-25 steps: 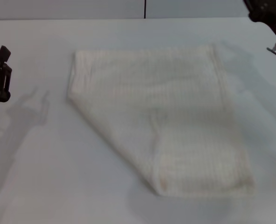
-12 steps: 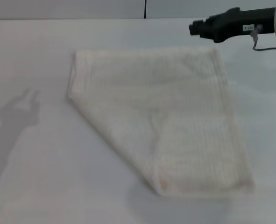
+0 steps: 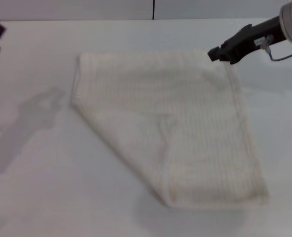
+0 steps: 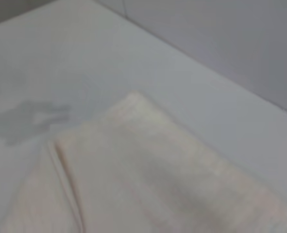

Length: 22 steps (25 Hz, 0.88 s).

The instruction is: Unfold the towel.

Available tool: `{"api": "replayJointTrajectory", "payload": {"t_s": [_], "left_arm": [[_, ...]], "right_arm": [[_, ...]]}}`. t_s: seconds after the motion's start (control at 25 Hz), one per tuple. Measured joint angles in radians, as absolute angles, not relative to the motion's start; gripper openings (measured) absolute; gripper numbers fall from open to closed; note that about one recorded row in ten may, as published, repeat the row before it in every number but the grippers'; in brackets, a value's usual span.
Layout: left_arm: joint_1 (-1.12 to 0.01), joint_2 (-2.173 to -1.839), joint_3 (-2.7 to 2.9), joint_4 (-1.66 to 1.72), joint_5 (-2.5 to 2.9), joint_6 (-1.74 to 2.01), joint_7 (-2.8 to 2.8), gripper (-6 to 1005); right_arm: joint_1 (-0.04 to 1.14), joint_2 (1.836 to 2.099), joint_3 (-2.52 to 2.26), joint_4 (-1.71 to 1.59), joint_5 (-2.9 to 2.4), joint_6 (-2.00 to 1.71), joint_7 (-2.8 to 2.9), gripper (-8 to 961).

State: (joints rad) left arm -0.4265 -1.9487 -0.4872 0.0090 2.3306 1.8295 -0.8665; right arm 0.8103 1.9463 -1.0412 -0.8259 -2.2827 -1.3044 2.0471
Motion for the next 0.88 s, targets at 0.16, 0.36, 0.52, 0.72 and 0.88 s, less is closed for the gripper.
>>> {"api": "replayJointTrajectory", "payload": {"t_s": [0.16, 0.36, 0.52, 0.72, 0.88], "left_arm": [[-0.554, -1.926, -0.326, 0.135, 2.379, 1.827, -1.061, 259], [-0.668, -2.003, -0.139, 0.414, 2.383, 1.785, -1.29, 270], [-0.719, -2.052, 0.08, 0.582, 2.379, 1.751, -1.416, 322], [-0.775, -2.067, 0.289, 0.617, 2.36, 1.66, -1.521, 520], [-0.8, -2.07, 0.358, 0.565, 2.32, 1.555, -1.526, 572]], "right_arm": [[0.796, 1.958, -1.053, -0.808, -2.285, -1.277, 2.039, -2], [0.777, 1.96, -1.054, -0.778, -2.289, -1.236, 2.034, -2], [0.769, 1.961, -1.054, -0.752, -2.294, -1.218, 2.031, -2], [0.766, 1.964, -1.058, -0.732, -2.307, -1.216, 2.029, -1], [0.765, 1.974, -1.075, -0.726, -2.333, -1.21, 2.029, -1]]}}
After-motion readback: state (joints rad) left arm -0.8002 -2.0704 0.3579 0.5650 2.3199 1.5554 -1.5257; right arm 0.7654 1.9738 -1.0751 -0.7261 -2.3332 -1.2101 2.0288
